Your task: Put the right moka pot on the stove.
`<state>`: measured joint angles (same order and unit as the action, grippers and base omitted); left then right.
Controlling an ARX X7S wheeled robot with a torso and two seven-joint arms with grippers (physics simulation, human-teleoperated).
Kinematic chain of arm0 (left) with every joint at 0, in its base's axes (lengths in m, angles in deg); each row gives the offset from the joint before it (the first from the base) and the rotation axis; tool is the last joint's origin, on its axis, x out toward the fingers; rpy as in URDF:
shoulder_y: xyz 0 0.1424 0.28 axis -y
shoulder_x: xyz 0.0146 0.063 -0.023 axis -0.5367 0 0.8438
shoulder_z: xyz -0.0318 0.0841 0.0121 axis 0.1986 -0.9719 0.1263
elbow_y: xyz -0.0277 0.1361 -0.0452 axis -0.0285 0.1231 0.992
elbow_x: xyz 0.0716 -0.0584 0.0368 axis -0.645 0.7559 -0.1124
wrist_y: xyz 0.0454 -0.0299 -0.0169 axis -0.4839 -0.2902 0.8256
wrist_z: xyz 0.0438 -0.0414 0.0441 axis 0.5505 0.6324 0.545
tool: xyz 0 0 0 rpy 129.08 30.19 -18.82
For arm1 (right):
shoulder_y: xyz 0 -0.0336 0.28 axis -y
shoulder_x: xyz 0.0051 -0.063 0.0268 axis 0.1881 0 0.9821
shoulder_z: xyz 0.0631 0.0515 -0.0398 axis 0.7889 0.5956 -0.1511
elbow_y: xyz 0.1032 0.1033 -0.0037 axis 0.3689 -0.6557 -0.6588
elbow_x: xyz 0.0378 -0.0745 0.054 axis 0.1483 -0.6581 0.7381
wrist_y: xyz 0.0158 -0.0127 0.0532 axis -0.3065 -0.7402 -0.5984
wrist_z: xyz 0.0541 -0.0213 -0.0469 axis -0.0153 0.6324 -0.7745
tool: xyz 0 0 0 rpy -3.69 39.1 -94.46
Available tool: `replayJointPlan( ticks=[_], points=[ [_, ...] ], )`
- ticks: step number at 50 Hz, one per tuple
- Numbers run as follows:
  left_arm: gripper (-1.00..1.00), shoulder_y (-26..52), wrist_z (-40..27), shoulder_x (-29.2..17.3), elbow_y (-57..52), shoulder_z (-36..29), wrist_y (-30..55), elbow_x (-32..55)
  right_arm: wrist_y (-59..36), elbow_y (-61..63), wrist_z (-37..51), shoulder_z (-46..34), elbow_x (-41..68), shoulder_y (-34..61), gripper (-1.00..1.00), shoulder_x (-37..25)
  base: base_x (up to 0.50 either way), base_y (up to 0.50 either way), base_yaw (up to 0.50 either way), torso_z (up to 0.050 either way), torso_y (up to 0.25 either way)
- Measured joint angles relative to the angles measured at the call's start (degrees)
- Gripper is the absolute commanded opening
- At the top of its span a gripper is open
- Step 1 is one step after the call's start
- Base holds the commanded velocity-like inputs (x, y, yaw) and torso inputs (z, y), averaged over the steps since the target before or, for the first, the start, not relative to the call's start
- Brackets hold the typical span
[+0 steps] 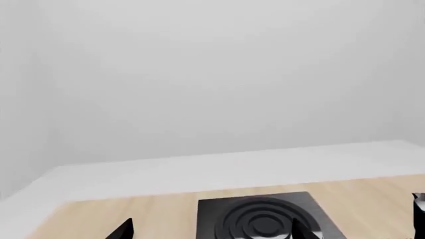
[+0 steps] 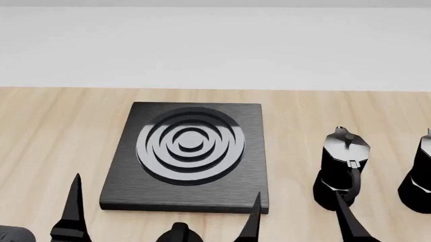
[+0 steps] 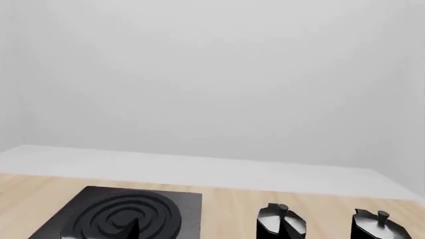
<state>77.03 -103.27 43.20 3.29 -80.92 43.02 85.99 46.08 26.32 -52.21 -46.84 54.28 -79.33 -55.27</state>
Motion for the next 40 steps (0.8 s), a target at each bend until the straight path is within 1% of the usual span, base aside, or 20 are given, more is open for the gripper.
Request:
replayJointPlan(
  ticks=[10,17,40],
  points=[
    [1.0,2.54,-4.04,-2.77,-0.41,-2.59,-1.07,3.15,-1.73,1.14,0.6,-0.04,0.35,0.87,1.0,-0.26,0.0,0.0,0.0,0.0,0.0],
    [1.0,3.64,-5.64,-3.68,-0.55,-4.22,-1.12,3.85,-2.54,1.63,1.06,-0.87,-0.07,1.5,1.0,-0.48,0.0,0.0,0.0,0.0,-0.09],
    [1.0,4.79,-7.22,-5.03,0.03,-6.69,-2.68,4.67,-4.24,2.71,2.1,-2.44,-0.7,2.61,1.0,-1.29,0.0,0.0,0.0,0.0,-0.09]
  ],
)
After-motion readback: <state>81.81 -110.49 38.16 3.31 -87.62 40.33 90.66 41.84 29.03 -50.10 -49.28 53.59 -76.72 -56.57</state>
